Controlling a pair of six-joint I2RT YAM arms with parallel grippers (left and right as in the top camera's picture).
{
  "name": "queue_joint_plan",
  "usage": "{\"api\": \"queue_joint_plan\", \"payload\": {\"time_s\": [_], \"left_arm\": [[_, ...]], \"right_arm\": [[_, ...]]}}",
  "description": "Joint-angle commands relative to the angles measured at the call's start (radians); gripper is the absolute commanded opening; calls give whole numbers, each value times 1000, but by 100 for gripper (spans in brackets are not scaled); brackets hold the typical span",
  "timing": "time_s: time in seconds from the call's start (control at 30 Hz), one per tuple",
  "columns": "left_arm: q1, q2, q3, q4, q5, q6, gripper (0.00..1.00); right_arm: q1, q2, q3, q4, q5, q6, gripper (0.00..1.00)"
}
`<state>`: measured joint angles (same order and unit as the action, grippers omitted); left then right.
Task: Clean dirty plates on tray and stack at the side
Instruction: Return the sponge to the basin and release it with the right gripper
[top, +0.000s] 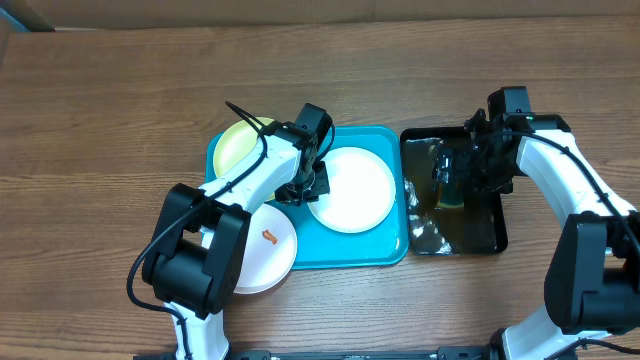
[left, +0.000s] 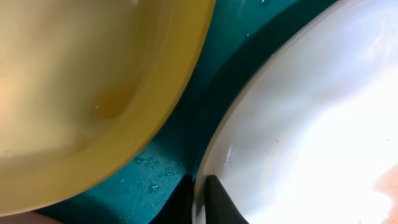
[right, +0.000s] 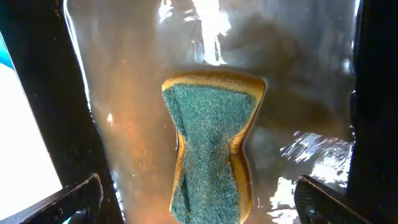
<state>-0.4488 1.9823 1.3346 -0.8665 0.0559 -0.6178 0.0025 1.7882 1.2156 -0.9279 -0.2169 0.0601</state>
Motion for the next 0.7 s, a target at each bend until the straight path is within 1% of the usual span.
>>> {"api": "queue_joint_plan", "payload": {"time_s": [0.0, 0.07, 0.2, 0.47, 0.67], "left_arm": [[3, 7, -3, 5, -12, 21, 9], [3, 7, -3, 7, -12, 21, 9], [3, 7, 0, 12, -15, 53, 4], [3, -2, 6, 11, -15, 65, 4], [3, -10, 47, -2, -15, 66, 4]], "right_arm": [[4, -11, -5, 8, 7, 3, 100], [4, -11, -5, 8, 7, 3, 100], [4, -11, -5, 8, 7, 3, 100], [4, -11, -5, 8, 7, 3, 100], [4, -11, -5, 8, 7, 3, 100]]}}
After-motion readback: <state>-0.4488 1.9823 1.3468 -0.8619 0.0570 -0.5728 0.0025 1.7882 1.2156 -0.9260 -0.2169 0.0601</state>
